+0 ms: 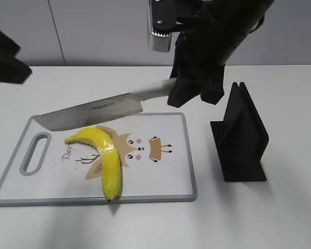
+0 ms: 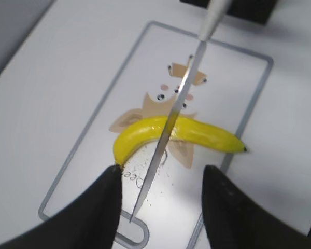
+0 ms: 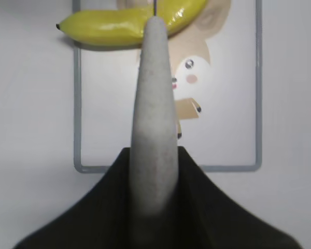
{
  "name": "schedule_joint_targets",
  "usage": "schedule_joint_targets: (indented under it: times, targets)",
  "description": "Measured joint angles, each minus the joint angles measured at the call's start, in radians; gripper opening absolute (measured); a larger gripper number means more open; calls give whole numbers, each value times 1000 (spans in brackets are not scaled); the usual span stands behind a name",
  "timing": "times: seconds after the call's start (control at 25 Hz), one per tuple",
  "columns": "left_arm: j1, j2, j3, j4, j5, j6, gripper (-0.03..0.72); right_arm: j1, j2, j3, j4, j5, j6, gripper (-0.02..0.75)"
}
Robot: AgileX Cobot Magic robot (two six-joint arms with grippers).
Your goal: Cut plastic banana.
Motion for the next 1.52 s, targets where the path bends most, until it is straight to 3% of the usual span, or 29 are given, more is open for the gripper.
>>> schedule_joint_targets:
  times: [0.2, 0.6, 0.72, 0.84, 0.92, 1.52]
  targets:
    - [-75, 177, -33, 102, 67, 102, 488, 0, 40, 0, 97, -2, -81, 190]
    - [-76, 426, -34, 167, 32, 114, 484, 0, 67, 0, 126, -4, -102, 190]
    - [-76, 441, -34, 168, 22, 114, 377, 0, 67, 0, 126, -4, -103, 190]
    - [-76, 445, -34, 168, 19, 115, 85, 0, 67, 0, 126, -7, -103, 190]
    - [-77, 446, -34, 170, 18, 124, 21, 0, 67, -1, 125, -13, -106, 190]
    - [-78, 590, -34, 160, -120, 149, -2, 0, 214, -12, -8, -88, -73, 190]
